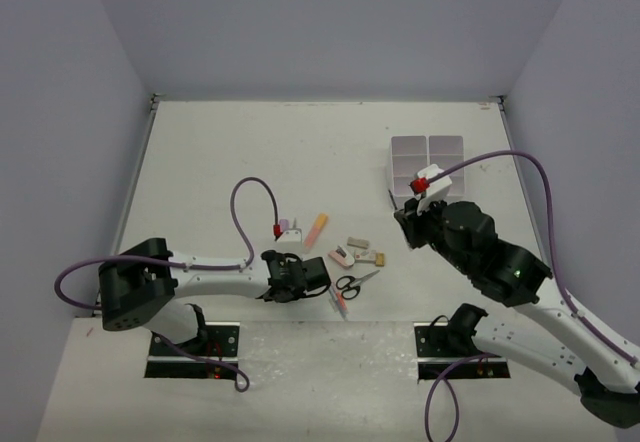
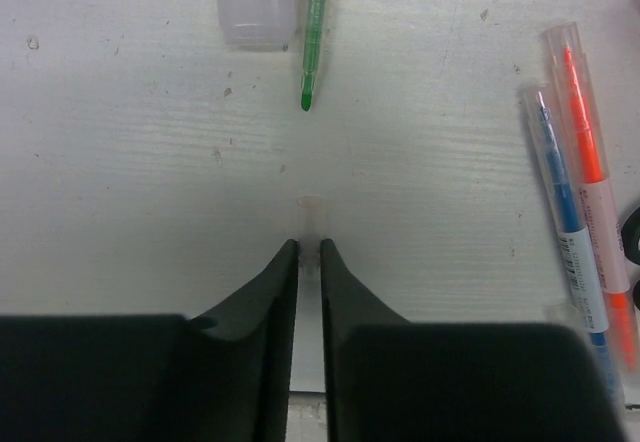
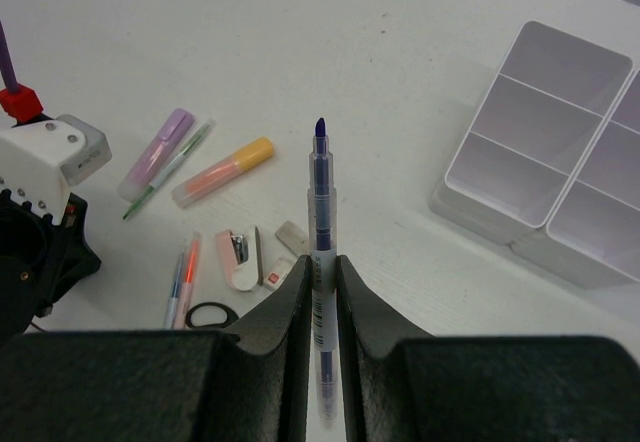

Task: Sort the stationery into containers
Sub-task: Pick up the pen cap from the center of the board.

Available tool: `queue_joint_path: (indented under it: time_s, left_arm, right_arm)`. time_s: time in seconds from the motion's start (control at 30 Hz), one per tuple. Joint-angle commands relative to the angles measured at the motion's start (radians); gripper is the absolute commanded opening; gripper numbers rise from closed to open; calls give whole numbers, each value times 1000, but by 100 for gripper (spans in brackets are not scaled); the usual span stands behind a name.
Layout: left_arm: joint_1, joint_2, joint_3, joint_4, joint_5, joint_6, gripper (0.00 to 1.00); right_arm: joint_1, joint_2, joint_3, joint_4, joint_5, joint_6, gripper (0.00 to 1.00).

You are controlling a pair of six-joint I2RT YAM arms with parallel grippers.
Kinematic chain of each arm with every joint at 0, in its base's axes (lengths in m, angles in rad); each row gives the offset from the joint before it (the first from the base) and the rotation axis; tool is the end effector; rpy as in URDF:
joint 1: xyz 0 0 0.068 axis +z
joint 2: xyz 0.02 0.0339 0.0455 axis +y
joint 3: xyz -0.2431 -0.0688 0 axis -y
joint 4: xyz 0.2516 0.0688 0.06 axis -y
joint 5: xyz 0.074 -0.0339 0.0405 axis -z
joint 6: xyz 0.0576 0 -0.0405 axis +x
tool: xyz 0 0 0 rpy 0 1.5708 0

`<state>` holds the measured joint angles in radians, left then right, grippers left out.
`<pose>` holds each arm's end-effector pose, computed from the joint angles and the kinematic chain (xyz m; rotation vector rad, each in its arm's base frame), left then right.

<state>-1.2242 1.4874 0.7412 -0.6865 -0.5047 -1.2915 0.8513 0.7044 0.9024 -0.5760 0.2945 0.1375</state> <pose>0.1085 -0.2185 0.1058 -0.1348 2.6169 0.0356 0.1376 0.1316 0.3316 -0.4947 1.8860 0.3716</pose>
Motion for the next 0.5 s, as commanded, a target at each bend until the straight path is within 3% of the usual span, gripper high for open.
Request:
queue_joint_path:
  time_s: [0.0,0.07,0.17,0.33,0.47]
  left_arm:
    - [6,5,-33,21,-2,-16,6]
    - [6,-13,-34,9,-7,-18,0]
    - [5,-69,-25,-13,-14,4,0]
    - [2,-186,73,-77,-52,173,0]
    - [0,-260,217,-113,-59,483,0]
  right_arm:
    - [-3,-11,-5,8,-21,-7,0]
    - [-3,-9,-7,9,-30,-7,0]
    - [-3,0,-7,10,-61,-15,0]
    - [-3,24,-20,10,-127,-43,0]
    - [1,69,-6,-29,-185,-95,0]
